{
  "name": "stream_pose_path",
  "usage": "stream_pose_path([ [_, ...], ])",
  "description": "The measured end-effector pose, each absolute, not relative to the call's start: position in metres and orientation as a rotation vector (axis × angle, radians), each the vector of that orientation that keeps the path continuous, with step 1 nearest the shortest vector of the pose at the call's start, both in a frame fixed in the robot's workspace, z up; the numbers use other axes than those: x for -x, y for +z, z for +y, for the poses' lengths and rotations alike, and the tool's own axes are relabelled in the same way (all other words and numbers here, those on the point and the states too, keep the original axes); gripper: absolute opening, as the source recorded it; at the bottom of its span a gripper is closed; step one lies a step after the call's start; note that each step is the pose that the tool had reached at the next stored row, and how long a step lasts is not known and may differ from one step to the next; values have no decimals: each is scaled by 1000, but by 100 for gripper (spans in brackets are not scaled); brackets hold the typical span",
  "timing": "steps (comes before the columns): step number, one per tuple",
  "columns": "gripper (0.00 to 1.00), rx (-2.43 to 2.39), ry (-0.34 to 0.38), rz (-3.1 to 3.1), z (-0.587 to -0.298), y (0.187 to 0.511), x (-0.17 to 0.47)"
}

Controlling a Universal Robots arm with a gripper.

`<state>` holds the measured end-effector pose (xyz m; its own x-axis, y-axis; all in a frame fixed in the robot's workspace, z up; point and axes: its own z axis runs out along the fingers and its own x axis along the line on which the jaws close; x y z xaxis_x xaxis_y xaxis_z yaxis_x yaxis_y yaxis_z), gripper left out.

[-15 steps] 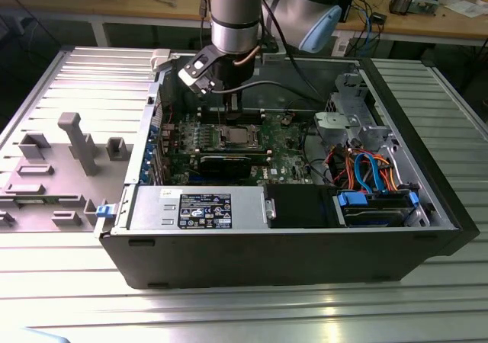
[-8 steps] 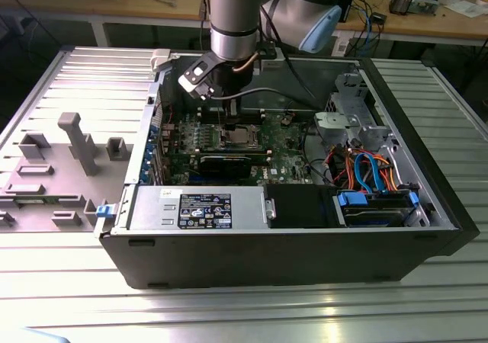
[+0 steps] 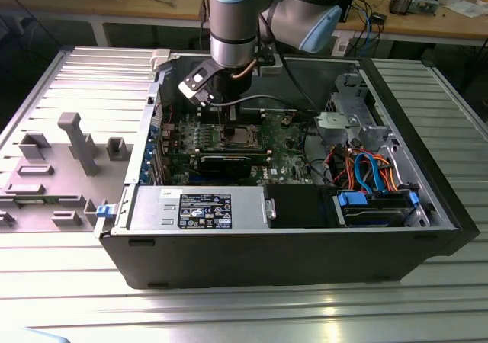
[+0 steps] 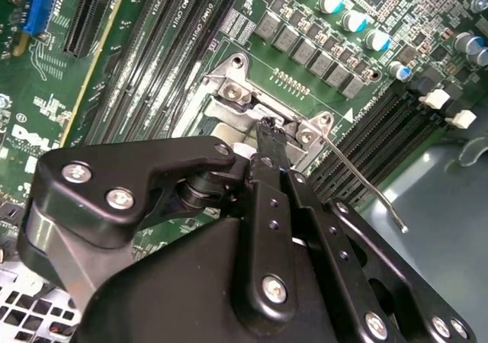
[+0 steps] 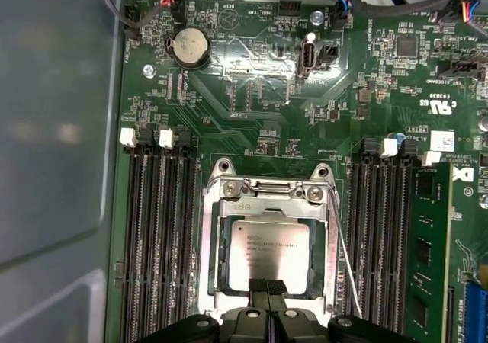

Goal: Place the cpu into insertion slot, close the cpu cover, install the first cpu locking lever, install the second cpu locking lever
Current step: 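Close the cpu cover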

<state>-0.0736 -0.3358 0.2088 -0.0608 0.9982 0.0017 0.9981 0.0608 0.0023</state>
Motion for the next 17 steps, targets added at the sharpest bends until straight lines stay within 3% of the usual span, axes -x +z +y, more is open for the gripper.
stream_pose_path([
  [17,11,-2153,5,2287,-336,211,81],
])
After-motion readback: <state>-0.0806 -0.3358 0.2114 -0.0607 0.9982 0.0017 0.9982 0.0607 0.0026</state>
